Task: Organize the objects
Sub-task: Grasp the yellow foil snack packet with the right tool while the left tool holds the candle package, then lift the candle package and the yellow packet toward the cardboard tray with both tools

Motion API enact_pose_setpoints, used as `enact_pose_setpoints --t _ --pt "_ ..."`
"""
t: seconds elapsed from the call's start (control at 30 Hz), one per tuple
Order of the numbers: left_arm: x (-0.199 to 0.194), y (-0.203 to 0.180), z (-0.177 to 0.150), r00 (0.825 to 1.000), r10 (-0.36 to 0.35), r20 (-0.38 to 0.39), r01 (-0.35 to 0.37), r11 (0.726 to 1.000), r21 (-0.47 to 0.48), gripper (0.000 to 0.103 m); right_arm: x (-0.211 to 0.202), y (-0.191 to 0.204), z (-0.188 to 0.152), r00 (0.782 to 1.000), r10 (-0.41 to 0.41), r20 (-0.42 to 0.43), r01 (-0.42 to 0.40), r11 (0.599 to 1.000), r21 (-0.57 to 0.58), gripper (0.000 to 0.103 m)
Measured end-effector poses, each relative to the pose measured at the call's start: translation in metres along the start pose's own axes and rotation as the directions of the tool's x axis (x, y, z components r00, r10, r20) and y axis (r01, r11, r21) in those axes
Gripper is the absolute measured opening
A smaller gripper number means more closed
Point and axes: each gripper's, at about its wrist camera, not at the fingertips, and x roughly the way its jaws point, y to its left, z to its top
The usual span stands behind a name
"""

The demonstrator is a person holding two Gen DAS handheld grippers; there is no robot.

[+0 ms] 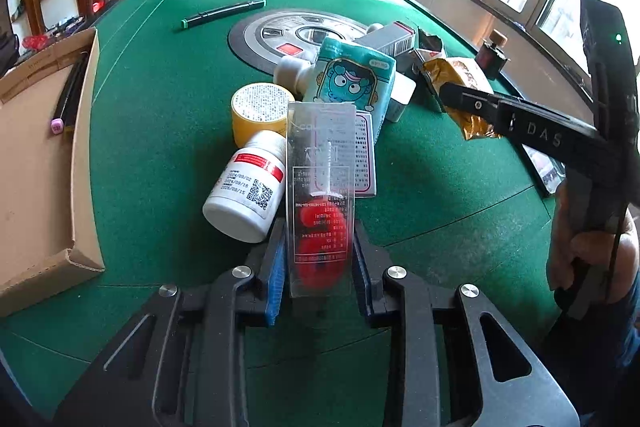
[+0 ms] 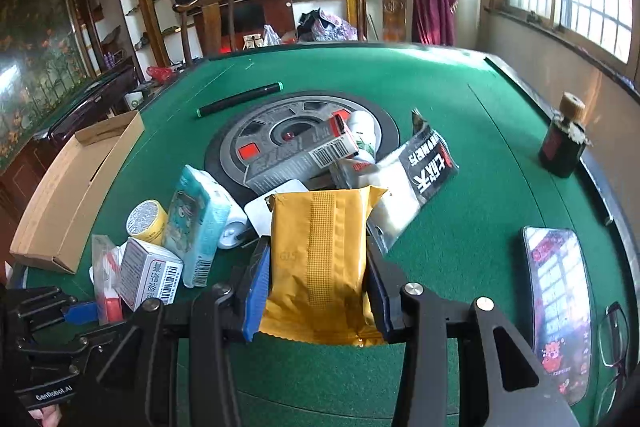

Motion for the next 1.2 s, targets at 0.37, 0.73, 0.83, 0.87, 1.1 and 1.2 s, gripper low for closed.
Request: enact_pose_setpoints --t 0.37,0.73,0.83,0.87,1.1,1.2 --pt "-0.006 -0.002 0.003 0.999 -0.024 0.021 0.024 1.000 -0.004 0.029 0.003 0.007 -0.002 1.000 -0.028 0.002 0.028 0.999 -0.035 0.044" --pt "-0.007 -0.003 0.003 0.999 -0.036 0.027 0.036 0.999 -0.001 0.029 0.006 0.006 -0.004 0.999 -0.033 0.006 0.033 0.999 -0.029 0.044" --pt "-0.009 -0.003 0.003 0.999 -0.040 0.030 0.040 0.999 -0.001 0.029 0.006 0.006 -0.005 0.999 -0.039 0.010 0.039 0.999 -0.029 0.044" --pt "-0.009 -0.003 0.003 0.999 -0.041 0.033 0.041 0.999 -0.003 0.029 0.006 0.005 -0.005 0.999 -0.039 0.011 0.039 0.999 -0.028 0.044" --pt "-0.013 -0.003 0.002 0.998 -0.047 0.042 0.047 0.999 -0.006 0.029 0.005 0.006 -0.004 0.999 -0.048 0.020 0.048 0.998 -0.032 0.044" --pt "-0.015 -0.004 0.002 0.998 -0.052 0.044 0.053 0.999 -0.006 0.029 0.003 0.005 -0.004 0.999 -0.038 0.025 0.039 0.999 -0.031 0.044"
